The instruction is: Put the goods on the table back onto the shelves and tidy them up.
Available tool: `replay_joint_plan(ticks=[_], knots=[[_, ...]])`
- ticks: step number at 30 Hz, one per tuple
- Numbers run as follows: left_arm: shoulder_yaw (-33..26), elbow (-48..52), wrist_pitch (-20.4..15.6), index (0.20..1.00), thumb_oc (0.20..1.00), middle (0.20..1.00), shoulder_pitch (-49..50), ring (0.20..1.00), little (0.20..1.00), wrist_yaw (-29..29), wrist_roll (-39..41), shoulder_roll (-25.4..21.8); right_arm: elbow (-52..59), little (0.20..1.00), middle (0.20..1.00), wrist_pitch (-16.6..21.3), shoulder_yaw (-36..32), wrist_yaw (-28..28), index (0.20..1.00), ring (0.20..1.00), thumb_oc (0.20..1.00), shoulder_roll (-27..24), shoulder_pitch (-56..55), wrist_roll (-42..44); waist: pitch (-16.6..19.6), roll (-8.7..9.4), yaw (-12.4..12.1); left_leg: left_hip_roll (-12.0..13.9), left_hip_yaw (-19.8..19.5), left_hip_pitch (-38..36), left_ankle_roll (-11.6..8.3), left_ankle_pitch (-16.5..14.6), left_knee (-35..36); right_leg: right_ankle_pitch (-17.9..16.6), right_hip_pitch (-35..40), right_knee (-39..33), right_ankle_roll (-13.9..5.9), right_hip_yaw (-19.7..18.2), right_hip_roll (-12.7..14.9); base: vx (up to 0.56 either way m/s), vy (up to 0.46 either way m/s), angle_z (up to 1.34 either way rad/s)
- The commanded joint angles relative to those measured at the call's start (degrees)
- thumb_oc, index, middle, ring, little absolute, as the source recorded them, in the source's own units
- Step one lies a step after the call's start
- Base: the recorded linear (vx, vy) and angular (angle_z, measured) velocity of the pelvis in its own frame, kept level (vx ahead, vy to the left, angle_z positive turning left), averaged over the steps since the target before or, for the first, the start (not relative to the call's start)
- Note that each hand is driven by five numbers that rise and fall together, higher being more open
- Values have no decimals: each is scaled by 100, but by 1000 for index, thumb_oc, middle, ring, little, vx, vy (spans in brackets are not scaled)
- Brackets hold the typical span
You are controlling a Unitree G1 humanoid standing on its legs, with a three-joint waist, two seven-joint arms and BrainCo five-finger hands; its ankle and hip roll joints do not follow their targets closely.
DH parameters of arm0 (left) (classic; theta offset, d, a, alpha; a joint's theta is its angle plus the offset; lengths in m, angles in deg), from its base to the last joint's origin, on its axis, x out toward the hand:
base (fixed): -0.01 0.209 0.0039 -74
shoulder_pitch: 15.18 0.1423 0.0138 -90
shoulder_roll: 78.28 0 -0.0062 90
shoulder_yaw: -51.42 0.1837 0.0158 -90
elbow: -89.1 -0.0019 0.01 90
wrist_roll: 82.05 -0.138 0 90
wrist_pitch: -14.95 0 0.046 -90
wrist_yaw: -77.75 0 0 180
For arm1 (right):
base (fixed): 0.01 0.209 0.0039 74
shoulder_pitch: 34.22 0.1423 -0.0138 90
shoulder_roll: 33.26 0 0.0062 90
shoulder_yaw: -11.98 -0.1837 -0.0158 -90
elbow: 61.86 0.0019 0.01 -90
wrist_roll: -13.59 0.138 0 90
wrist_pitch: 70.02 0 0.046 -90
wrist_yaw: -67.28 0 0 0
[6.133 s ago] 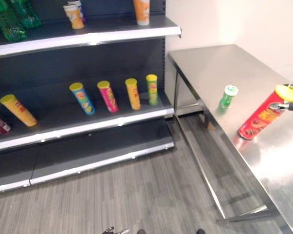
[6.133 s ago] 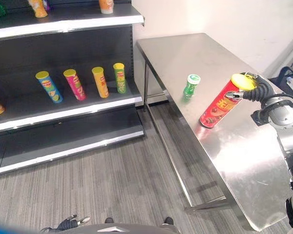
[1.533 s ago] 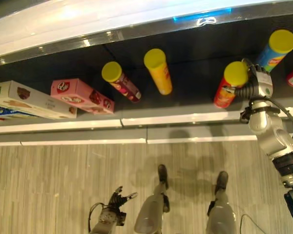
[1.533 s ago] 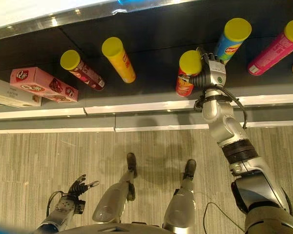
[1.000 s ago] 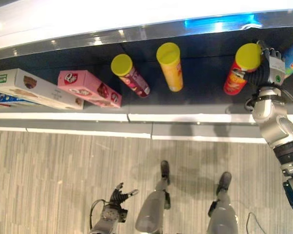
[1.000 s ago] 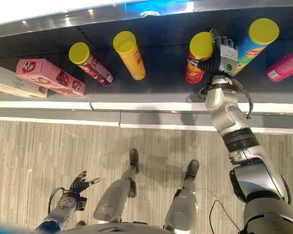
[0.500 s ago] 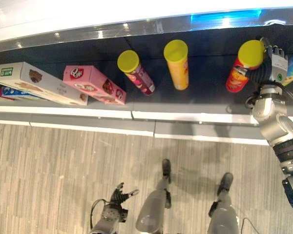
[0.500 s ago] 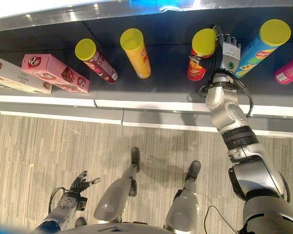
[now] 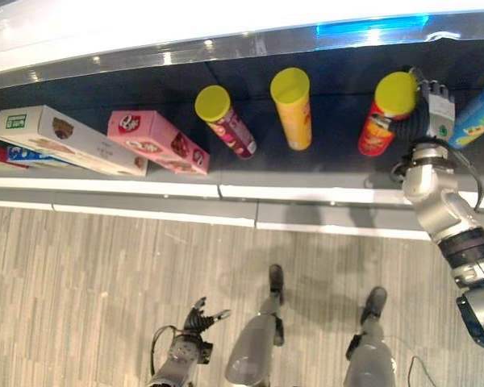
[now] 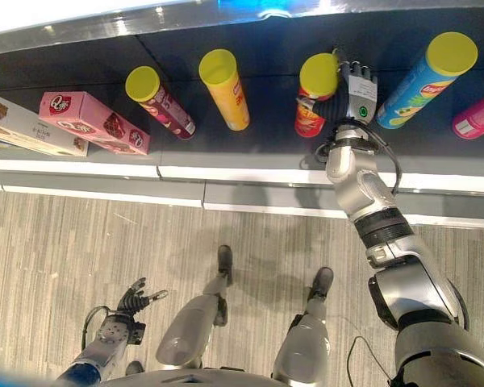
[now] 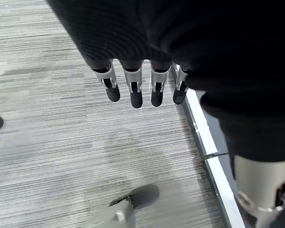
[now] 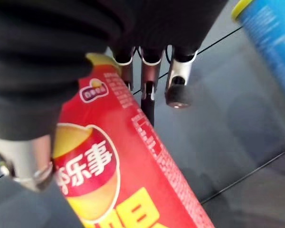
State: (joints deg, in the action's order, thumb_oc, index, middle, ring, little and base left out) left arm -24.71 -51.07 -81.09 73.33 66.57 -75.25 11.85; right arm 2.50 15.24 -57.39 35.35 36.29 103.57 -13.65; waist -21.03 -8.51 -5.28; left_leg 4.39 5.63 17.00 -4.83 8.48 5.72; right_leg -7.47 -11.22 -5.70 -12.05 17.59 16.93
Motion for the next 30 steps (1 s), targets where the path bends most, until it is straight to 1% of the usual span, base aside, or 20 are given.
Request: replay_joint_plan(ticks=[1, 22, 30], knots=[[353, -144, -19, 1000, 1000, 1000, -145, 1000, 1000, -187, 281, -69, -191, 200, 200, 141, 184, -57, 200, 200, 200, -15, 490, -46, 151, 76, -178, 261, -132, -116, -497, -333, -72, 441, 133, 653, -266, -123, 422, 0, 0, 0], [384, -123, -58, 1000, 1000, 1000, -158, 1000, 1000, -216, 244, -115, -539, 200, 200, 49, 138, -190, 200, 200, 200, -224, 576, -44, 146, 108, -164, 273, -140, -112, -513, -328, -72, 428, 145, 643, -275, -85, 419, 0, 0, 0], [386, -105, -49, 1000, 1000, 1000, -159, 1000, 1000, -231, 243, -114, -586, 200, 200, 51, 159, -201, 200, 200, 200, -233, 566, -5, 144, 112, -159, 277, -137, -108, -511, -326, -72, 427, 131, 651, -272, -89, 411, 0, 0, 0]])
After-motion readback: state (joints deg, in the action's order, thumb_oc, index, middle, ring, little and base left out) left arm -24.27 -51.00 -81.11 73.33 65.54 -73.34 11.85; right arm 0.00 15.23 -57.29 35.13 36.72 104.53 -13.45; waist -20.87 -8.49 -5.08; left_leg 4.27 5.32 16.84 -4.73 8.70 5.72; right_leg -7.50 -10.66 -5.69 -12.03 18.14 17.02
